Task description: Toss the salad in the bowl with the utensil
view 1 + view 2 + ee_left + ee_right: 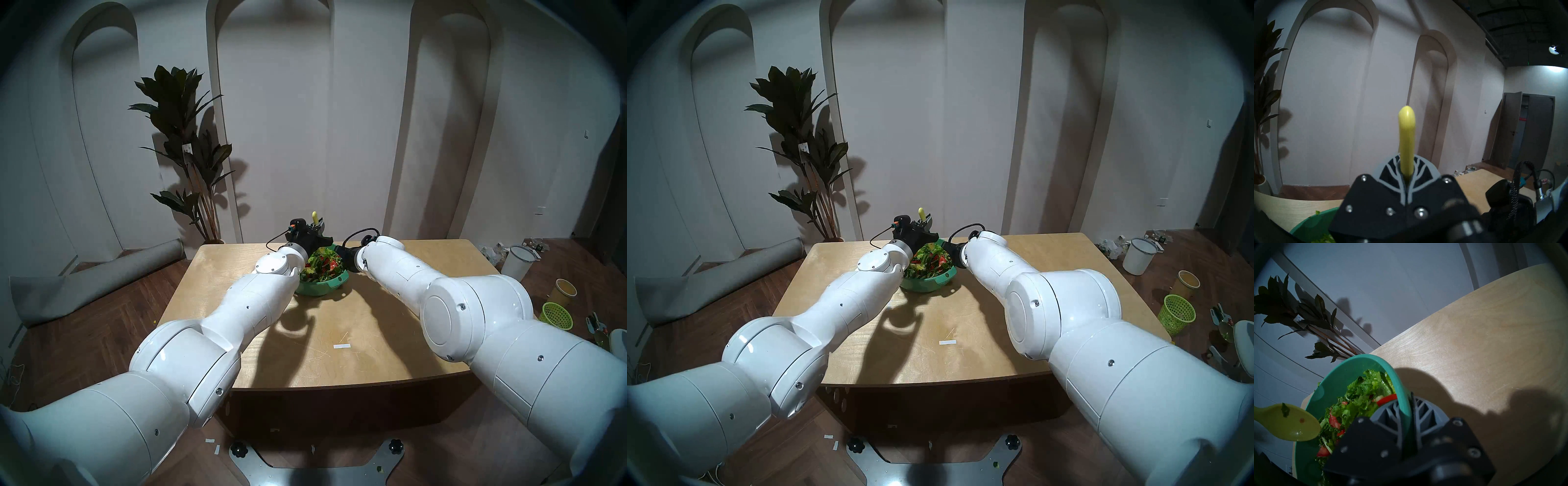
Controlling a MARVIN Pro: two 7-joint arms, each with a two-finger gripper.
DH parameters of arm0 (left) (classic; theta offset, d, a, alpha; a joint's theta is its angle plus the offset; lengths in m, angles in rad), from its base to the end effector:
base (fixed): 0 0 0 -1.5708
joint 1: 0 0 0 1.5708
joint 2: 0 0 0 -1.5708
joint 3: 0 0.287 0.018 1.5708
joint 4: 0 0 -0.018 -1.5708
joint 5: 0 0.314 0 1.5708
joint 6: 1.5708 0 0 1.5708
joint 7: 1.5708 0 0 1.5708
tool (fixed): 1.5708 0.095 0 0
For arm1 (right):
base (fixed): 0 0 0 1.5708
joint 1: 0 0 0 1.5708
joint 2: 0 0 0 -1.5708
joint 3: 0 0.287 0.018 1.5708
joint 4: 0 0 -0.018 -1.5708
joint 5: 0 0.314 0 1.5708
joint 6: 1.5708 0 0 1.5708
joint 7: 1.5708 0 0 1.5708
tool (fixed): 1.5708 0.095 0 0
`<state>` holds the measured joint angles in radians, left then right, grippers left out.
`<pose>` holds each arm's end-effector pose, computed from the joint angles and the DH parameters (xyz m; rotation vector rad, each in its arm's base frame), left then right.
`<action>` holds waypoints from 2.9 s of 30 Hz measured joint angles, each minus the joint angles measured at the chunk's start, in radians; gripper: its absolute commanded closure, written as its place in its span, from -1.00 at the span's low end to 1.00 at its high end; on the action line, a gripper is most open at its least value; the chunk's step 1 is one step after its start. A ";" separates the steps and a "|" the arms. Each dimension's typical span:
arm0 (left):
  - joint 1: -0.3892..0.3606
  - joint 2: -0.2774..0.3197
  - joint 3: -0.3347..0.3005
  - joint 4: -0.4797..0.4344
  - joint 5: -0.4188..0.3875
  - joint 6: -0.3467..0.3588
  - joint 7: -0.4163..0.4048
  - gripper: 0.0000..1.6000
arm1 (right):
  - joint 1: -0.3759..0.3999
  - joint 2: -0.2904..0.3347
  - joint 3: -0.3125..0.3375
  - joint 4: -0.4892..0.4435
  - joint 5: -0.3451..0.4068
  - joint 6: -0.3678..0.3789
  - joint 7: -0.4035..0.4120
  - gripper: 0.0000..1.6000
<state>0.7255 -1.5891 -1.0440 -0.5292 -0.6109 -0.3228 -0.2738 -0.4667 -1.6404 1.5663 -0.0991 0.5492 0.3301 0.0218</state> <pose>0.5991 -0.1348 -0.2592 1.7845 -0.2592 1.9309 0.6231 0.0661 -0.2972 -2.4113 0.4651 -1.1047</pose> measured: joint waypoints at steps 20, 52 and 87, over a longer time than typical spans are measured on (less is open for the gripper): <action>0.015 -0.046 0.041 0.119 0.012 -0.022 -0.001 1.00 | -0.001 0.000 0.000 -0.001 0.000 0.000 0.000 0.64; 0.002 0.006 0.001 0.134 0.015 -0.120 0.008 1.00 | 0.000 0.000 0.000 -0.001 0.000 0.000 0.000 0.64; 0.267 0.160 -0.005 -0.321 0.073 -0.191 0.077 1.00 | 0.012 -0.004 -0.007 0.000 -0.002 0.000 0.003 1.00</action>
<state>0.9924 -1.4295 -1.0493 -0.8498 -0.5384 -0.5134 -0.1970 -0.4543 -1.6440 1.5590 -0.0993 0.5473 0.3304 0.0248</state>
